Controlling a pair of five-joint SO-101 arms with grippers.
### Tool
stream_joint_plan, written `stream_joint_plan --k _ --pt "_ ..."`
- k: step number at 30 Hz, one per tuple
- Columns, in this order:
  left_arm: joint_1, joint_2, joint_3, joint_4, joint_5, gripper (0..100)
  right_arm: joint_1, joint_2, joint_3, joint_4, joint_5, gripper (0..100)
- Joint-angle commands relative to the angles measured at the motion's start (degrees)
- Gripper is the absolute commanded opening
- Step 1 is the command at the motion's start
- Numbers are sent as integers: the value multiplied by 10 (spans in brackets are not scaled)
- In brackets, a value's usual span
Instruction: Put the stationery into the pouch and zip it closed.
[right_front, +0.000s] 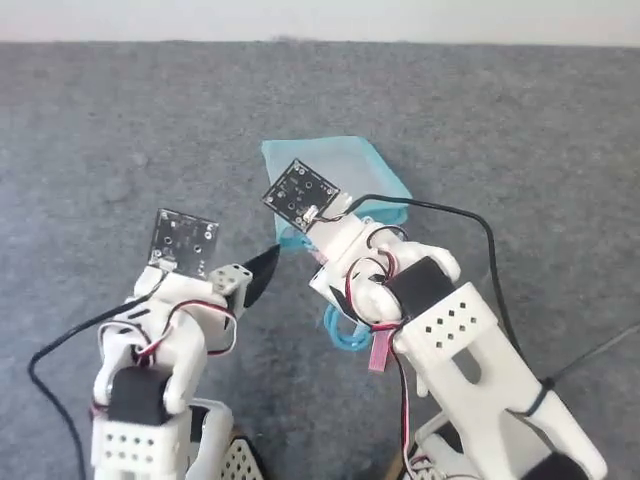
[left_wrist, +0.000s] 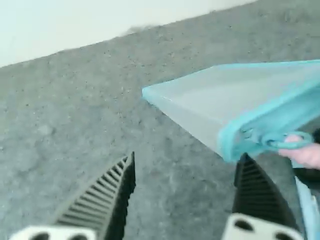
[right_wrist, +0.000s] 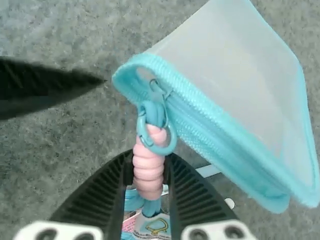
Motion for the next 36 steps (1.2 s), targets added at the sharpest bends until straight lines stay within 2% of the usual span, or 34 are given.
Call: stream_joint_plan --k 1,16,19,36 --pt "-4 -8 14 -40 0 306 5 -28 -8 4 -7 6" --pt "1 -7 16 -48 1 306 -29 -28 -9 14 -10 6" --pt "20 -7 22 -47 2 306 -28 -28 -10 14 -11 6" --pt "19 -7 70 -103 -1 306 -30 -42 -26 50 -8 6"
